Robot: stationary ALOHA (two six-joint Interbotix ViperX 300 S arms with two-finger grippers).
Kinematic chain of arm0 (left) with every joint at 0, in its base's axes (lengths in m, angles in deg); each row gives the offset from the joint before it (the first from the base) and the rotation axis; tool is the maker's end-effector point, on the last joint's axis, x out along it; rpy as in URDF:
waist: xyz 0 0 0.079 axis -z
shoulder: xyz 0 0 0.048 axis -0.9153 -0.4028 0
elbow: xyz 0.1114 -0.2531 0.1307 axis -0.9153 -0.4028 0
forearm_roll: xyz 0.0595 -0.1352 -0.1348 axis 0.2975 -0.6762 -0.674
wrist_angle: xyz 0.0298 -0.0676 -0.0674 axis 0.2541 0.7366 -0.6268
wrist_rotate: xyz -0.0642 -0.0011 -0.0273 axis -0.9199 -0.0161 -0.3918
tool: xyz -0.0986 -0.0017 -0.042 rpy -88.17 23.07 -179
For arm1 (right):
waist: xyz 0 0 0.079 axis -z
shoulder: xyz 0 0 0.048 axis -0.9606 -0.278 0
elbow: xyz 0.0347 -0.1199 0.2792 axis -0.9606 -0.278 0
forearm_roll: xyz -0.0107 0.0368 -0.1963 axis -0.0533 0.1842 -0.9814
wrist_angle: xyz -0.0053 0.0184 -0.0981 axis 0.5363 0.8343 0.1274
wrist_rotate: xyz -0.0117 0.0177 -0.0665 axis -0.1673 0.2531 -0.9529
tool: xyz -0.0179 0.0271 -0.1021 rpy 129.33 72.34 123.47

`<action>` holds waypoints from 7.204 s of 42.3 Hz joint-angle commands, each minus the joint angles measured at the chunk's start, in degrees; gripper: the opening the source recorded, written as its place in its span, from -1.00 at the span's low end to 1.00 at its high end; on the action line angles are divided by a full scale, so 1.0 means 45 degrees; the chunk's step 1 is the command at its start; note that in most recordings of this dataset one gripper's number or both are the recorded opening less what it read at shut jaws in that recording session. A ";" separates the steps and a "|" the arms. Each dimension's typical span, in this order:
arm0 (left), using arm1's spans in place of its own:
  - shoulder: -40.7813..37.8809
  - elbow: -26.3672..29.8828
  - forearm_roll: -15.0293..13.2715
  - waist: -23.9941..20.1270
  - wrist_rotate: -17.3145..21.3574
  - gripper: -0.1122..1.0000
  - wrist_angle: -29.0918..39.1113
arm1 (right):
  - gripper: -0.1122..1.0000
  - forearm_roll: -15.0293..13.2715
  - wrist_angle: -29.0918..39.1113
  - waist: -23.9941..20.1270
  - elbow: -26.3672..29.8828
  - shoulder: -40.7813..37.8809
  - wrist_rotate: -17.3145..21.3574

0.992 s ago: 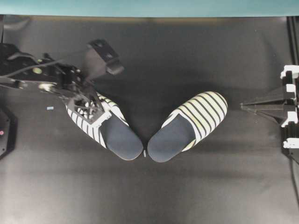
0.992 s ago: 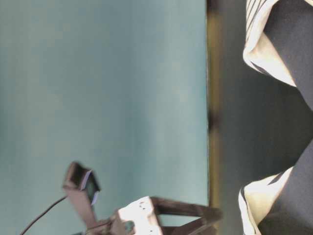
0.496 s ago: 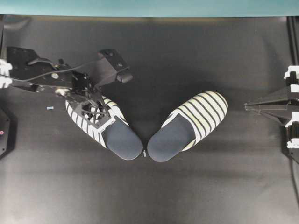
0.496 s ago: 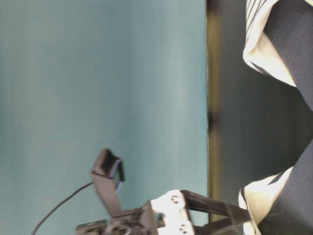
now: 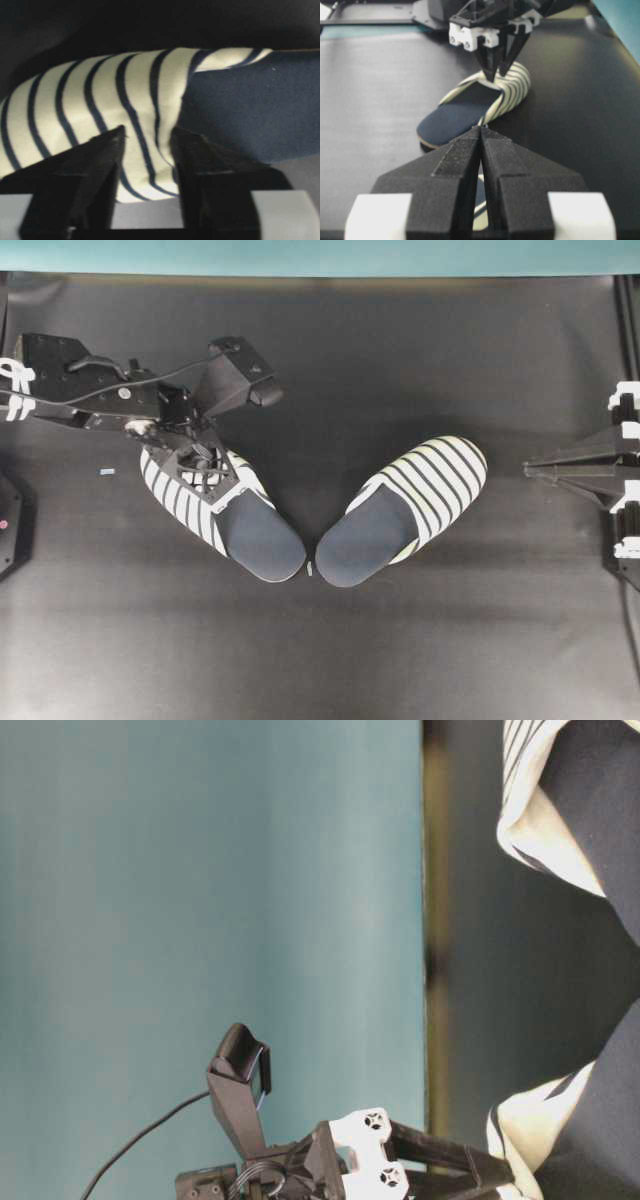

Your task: Arrange the slippers with the left arm.

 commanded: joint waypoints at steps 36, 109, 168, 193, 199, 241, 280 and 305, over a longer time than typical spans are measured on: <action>0.0820 0.1230 0.0098 0.0176 0.4434 -0.71 0.0586 | -0.78 0.0098 -0.0156 -0.0059 0.0059 -0.0059 0.0059; -0.0957 0.2324 0.0098 0.0547 0.8086 -0.69 -0.1152 | -0.78 0.0254 -0.0176 -0.0078 -0.0078 0.0098 0.0078; -0.5410 0.6270 0.0098 0.1660 1.6348 0.79 -0.6504 | -0.78 0.0254 -0.0332 -0.0117 -0.0254 0.0117 0.0059; -0.6113 0.6836 0.0098 0.1758 1.5313 -0.38 -0.6426 | -0.78 0.0254 -0.0332 -0.0117 -0.0410 0.0254 0.0059; -0.5820 0.7461 0.0098 0.1680 1.3496 -0.77 -0.5840 | -0.78 0.0254 -0.0332 -0.0117 -0.0469 0.0332 0.0078; -0.4453 0.8027 0.0098 0.0098 0.6094 -0.77 -0.0391 | -0.78 0.0254 -0.0332 -0.0117 -0.0684 0.0566 0.0059; -0.5195 0.7578 0.0098 0.0352 0.5234 -0.47 -0.0469 | -0.78 0.0254 -0.0391 -0.0117 -0.0762 0.0566 0.0059; -0.4863 0.7617 0.0098 0.0664 0.5723 0.71 -0.0527 | -0.78 0.0254 -0.0410 -0.0117 -0.0801 0.0566 0.0078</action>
